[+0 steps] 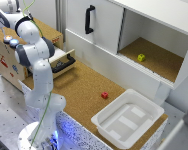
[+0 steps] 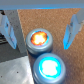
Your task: Move the red light switch to turn off the red light
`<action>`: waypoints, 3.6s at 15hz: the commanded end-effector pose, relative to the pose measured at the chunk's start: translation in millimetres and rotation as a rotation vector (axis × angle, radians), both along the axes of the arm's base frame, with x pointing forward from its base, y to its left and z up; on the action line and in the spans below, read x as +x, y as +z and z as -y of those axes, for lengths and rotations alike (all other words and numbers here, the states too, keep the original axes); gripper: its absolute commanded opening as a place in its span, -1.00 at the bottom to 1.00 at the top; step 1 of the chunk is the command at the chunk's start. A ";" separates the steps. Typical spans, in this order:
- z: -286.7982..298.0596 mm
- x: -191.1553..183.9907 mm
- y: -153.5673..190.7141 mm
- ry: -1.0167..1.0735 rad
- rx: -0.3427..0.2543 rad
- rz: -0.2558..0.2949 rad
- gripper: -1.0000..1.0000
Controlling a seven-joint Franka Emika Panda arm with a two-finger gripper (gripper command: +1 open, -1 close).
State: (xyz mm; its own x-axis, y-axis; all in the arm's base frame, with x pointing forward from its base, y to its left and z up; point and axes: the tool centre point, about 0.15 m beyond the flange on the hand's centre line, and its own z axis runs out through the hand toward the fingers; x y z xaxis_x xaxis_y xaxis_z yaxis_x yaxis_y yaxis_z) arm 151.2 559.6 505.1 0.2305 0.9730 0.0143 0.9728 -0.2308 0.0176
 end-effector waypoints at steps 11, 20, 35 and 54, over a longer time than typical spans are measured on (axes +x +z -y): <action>-59.2 12.3 -7.6 0.008 -0.002 0.018 -1.00; -57.8 13.2 -66.1 0.011 -0.018 0.003 -1.00; -52.9 3.0 40.7 0.091 -0.012 0.251 1.00; 109.5 153.4 -4.0 0.181 0.054 0.219 1.00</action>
State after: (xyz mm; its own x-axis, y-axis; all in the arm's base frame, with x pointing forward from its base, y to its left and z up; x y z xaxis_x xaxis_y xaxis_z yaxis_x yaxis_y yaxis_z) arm 266.3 518.7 529.9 0.0827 0.9957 -0.0414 0.9500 -0.0662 0.3052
